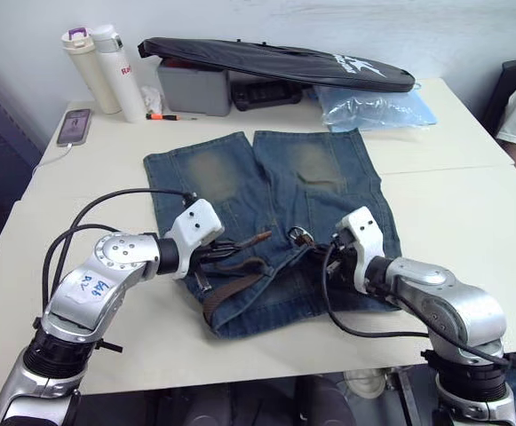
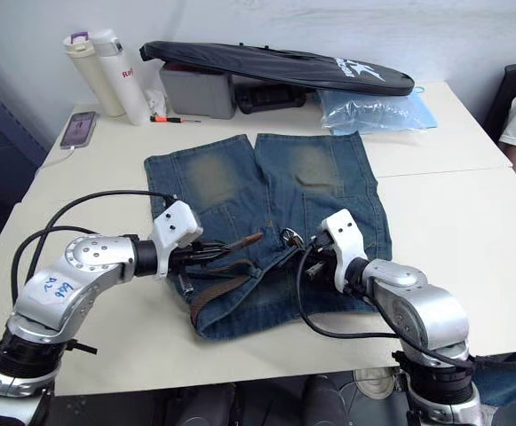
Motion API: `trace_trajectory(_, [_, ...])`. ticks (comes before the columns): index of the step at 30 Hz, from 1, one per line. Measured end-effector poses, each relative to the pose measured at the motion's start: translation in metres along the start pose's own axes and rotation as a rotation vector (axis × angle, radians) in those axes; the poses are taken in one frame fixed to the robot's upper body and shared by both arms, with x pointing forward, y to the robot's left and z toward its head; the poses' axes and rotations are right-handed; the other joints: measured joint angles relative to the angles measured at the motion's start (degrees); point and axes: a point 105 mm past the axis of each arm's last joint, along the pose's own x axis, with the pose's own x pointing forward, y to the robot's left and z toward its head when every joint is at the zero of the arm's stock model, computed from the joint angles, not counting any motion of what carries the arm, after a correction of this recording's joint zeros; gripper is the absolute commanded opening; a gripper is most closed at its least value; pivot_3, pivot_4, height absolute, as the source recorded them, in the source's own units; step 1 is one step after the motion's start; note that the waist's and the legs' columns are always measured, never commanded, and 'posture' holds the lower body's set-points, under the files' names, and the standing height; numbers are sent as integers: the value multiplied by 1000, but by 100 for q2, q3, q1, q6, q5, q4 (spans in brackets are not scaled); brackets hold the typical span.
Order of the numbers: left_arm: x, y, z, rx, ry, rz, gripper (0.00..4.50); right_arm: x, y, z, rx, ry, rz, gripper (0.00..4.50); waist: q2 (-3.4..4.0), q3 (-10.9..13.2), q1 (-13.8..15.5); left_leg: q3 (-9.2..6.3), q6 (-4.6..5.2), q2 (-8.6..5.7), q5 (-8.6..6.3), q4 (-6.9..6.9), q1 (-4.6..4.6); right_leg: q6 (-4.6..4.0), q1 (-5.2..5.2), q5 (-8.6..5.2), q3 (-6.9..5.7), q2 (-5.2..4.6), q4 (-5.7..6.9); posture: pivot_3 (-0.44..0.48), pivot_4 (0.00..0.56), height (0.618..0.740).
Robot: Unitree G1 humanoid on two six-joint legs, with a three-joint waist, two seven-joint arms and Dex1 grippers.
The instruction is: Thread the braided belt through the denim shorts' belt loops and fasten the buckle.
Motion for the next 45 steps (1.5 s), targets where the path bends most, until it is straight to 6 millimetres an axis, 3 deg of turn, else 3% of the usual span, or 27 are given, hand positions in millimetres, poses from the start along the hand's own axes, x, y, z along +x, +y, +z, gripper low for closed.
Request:
trace_trajectory(16, [37, -16, 24, -33, -11, 7, 0, 3, 11, 6, 22, 4, -30, 21, 1, 0, -11, -1, 0, 0, 0, -4, -1, 0, -2, 0, 1, 2, -2, 0, 150, 740])
trace_trajectory(45, [37, -8, 11, -98, 87, 70, 0, 3, 14, 12, 14, 7, -37, 21, 2, 1, -26, -2, 0, 0, 0, -9, -3, 0, -5, 0, 0, 2, -9, 0, 150, 740])
